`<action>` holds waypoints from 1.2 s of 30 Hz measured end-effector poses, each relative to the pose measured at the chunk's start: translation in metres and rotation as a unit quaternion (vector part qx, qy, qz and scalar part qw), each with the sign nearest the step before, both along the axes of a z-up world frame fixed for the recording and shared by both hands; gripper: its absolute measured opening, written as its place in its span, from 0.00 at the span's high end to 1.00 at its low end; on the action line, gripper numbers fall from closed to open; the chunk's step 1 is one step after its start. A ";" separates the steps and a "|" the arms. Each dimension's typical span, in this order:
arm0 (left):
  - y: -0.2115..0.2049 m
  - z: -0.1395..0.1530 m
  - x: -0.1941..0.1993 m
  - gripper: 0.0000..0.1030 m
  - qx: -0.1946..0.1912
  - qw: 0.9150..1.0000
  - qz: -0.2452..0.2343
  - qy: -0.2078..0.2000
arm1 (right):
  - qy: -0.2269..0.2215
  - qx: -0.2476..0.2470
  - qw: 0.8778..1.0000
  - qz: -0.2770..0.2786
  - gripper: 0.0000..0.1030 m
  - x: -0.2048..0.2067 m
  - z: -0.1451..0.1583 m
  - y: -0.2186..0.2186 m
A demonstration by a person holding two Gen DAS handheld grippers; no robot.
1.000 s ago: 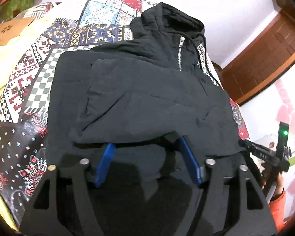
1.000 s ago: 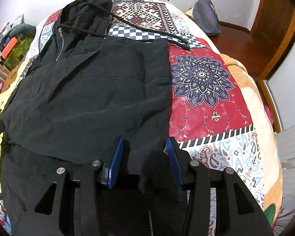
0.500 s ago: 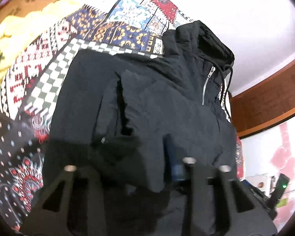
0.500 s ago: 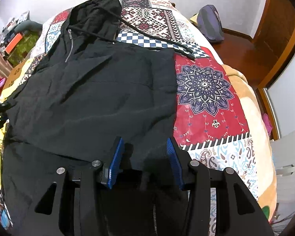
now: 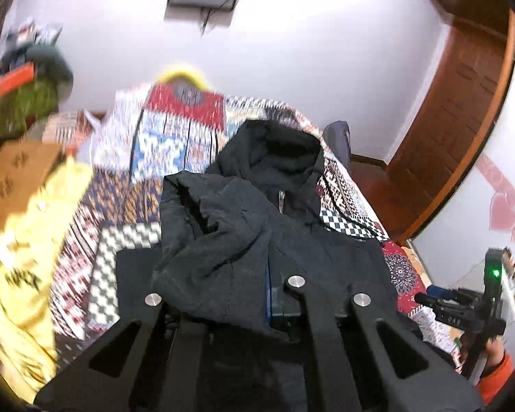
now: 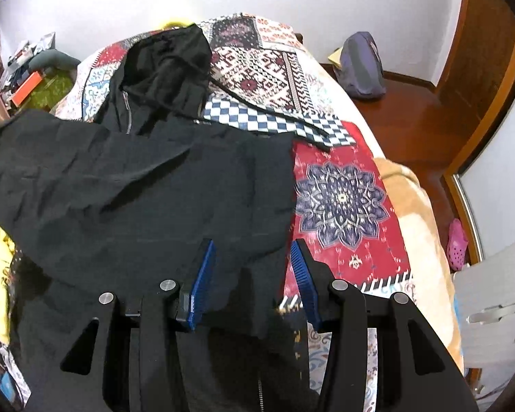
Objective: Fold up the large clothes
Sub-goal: 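Release the folded side and smooth it flat with the left gripper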
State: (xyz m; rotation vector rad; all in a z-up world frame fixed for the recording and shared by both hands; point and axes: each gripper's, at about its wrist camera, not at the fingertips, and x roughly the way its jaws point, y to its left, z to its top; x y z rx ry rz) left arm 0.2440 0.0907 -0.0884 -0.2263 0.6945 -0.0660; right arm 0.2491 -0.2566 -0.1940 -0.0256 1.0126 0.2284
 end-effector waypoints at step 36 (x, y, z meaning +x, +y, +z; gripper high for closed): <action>0.081 -0.126 -0.063 0.28 0.078 0.977 0.055 0.189 | 0.072 -0.012 0.996 0.055 0.57 0.000 -0.043 0.045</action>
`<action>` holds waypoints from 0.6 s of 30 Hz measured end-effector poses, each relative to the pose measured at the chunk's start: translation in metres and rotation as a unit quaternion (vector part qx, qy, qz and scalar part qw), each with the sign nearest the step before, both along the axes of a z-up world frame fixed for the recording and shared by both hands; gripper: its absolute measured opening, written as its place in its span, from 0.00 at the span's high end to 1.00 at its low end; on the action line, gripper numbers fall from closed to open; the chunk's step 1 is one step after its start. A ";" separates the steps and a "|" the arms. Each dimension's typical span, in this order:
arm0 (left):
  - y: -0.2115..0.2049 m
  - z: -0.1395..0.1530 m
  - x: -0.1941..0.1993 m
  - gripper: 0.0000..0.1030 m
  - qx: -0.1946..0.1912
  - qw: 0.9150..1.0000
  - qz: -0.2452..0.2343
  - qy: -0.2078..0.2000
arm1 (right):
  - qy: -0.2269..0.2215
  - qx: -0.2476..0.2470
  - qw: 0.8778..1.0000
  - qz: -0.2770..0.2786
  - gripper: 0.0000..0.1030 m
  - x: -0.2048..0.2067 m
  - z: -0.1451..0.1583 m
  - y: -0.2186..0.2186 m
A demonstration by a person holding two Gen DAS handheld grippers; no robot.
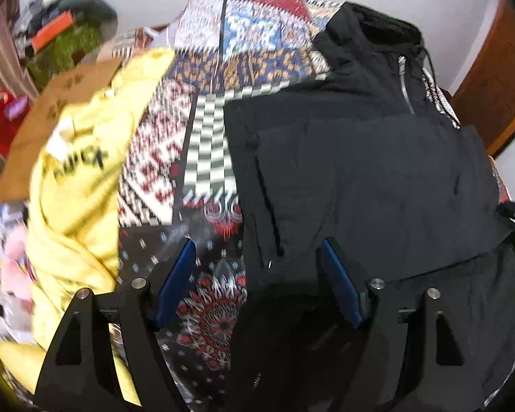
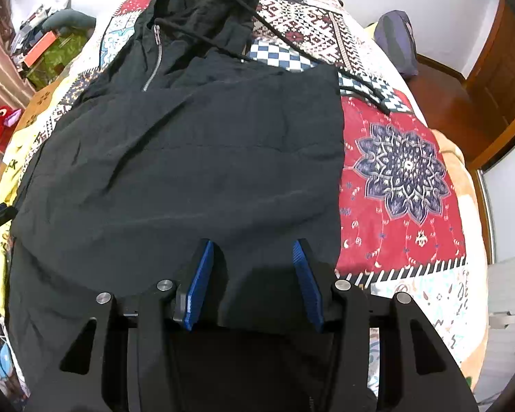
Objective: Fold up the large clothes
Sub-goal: 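Release the folded side and smooth it flat with the left gripper, then grasp the jacket hood with both grippers and lift it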
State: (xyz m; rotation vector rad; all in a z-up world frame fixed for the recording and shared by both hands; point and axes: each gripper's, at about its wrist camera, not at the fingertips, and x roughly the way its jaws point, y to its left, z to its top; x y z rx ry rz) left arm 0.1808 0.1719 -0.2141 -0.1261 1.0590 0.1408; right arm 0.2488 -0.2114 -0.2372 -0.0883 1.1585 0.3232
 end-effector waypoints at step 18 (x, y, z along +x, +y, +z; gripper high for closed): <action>-0.048 0.117 0.144 0.21 0.004 0.990 -0.071 -0.122 | -0.145 0.028 0.989 0.019 0.50 0.068 0.102 0.029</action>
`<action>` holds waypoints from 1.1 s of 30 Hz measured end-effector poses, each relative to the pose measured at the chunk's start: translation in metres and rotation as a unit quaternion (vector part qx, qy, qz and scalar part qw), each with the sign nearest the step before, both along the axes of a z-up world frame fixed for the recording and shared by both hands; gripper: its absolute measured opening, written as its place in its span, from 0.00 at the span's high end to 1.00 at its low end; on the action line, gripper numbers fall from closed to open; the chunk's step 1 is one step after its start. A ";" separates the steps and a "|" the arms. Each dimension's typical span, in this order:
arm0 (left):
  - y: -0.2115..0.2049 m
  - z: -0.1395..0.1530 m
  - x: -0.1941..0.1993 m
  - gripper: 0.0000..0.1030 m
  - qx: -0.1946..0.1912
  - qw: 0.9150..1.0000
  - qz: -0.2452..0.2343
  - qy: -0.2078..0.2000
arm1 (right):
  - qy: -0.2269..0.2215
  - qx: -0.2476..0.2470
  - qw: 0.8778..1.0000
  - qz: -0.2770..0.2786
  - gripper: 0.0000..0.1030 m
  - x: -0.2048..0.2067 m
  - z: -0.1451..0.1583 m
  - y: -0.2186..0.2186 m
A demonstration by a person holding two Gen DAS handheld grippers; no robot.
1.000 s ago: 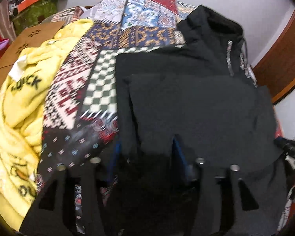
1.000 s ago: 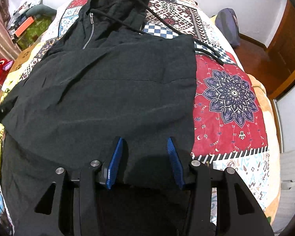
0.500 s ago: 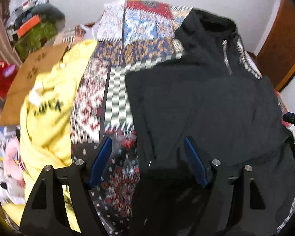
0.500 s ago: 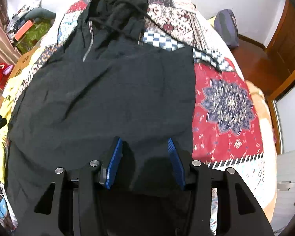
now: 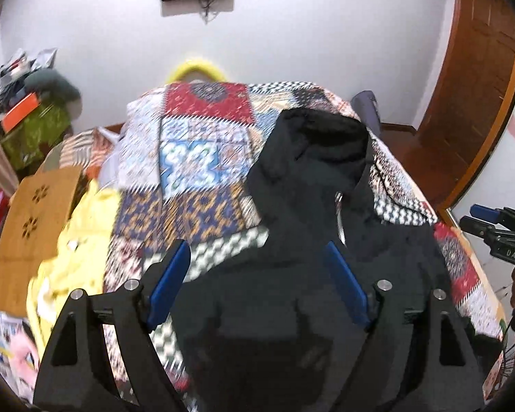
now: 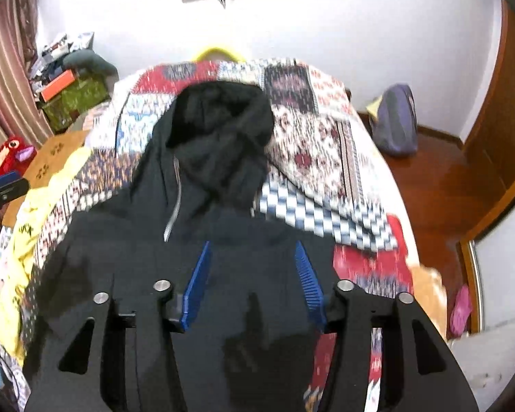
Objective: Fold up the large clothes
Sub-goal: 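Grasp the jacket hood with both grippers and lift it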
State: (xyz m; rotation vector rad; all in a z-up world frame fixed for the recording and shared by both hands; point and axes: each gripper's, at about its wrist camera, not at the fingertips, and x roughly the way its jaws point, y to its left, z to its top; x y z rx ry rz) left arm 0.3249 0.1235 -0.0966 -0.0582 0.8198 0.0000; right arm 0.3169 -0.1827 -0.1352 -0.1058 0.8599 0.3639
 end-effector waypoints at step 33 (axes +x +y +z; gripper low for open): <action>-0.024 -0.146 0.231 0.61 0.042 0.995 0.040 0.083 | 0.085 0.022 0.994 -0.056 0.62 0.201 -0.075 0.062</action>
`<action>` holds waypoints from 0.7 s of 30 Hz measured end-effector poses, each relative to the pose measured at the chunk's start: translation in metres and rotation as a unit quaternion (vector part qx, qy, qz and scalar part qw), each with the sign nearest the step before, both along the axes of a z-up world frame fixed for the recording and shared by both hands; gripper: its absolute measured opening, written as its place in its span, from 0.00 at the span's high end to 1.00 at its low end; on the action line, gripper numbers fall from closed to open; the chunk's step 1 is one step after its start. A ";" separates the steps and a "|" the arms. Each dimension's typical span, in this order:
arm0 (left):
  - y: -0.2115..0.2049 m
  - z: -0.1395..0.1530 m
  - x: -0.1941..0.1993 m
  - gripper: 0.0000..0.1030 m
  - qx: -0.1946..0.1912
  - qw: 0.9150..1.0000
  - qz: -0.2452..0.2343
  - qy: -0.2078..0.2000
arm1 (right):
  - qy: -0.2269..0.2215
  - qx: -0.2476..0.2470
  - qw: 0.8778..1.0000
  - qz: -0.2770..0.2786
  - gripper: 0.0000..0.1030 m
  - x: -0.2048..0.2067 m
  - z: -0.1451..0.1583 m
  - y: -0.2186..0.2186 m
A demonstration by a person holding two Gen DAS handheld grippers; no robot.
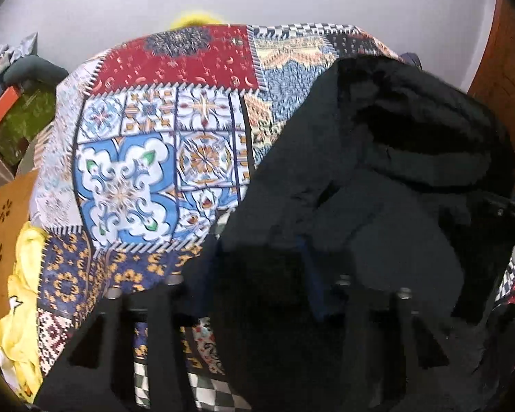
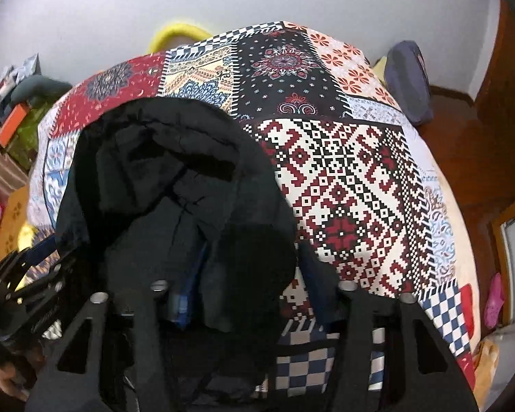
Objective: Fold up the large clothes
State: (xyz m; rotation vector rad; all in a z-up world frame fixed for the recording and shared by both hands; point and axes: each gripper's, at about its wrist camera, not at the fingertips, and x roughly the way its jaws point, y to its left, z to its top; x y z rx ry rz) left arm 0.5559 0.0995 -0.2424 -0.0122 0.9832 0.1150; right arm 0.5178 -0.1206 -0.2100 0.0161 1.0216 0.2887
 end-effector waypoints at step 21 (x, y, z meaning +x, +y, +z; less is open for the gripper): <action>-0.004 0.119 -0.135 0.91 -0.010 0.994 -0.083 -0.073 | -0.119 -0.033 0.988 0.093 0.89 -0.121 0.088 0.000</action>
